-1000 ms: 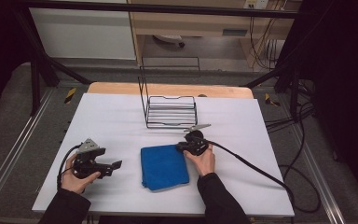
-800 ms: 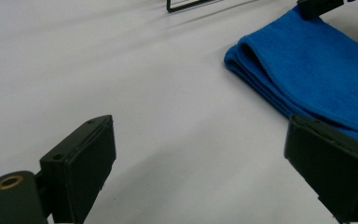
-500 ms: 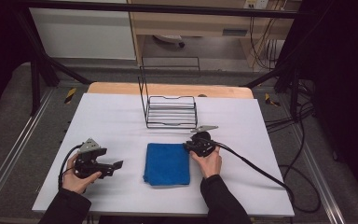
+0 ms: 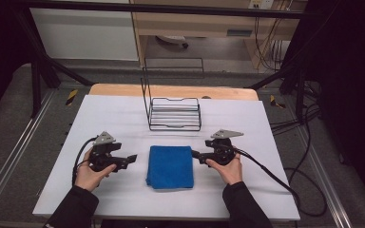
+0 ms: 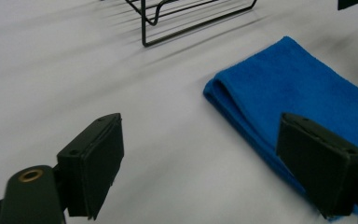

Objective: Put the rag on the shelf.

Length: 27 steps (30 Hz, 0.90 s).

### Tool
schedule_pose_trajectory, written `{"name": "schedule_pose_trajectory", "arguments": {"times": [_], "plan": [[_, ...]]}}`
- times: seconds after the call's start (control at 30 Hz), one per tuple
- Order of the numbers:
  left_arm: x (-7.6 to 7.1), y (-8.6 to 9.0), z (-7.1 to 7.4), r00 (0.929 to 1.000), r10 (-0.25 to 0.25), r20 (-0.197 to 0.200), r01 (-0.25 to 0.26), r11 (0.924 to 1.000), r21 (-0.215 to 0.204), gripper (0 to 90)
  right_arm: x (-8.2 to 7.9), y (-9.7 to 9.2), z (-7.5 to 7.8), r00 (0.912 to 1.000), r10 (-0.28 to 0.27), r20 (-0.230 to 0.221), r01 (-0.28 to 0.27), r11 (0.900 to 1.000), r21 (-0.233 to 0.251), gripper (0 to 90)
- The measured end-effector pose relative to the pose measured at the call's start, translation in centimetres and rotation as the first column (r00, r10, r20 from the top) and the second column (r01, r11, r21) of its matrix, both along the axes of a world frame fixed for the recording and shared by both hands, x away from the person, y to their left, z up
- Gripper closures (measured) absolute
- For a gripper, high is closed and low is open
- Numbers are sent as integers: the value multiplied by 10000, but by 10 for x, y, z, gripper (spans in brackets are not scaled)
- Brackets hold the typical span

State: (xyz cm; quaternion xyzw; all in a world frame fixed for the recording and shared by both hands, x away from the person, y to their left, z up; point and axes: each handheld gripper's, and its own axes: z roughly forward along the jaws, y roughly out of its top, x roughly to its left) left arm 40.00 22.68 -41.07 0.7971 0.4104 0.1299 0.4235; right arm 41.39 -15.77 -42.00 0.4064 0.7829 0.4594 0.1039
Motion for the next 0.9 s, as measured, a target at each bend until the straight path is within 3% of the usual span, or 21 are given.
{"name": "schedule_pose_trajectory", "arguments": {"times": [0.2,0.53,0.57,0.73,0.9], "plan": [[21,-28,-4,9998,101,-181,-96,9995,286,247,-7,-6,-4,9999,147,6,-147,9998,-94,85],[44,-62,-19,9960,41,-889,16,9980,630,451,-11,-10,-8,10000,40,45,-40,10000,-80,75],[45,-65,-21,9958,44,-915,25,9971,760,513,-11,-10,-8,10000,52,32,-52,10000,-80,76],[52,-69,-31,9921,12,-1251,104,9957,923,595,-12,-9,-9,9999,108,-20,-109,9999,-104,79],[55,-71,-35,9909,-85,-1344,179,9975,688,656,-11,-10,-8,9999,123,-66,-123,9999,-63,80]]}}
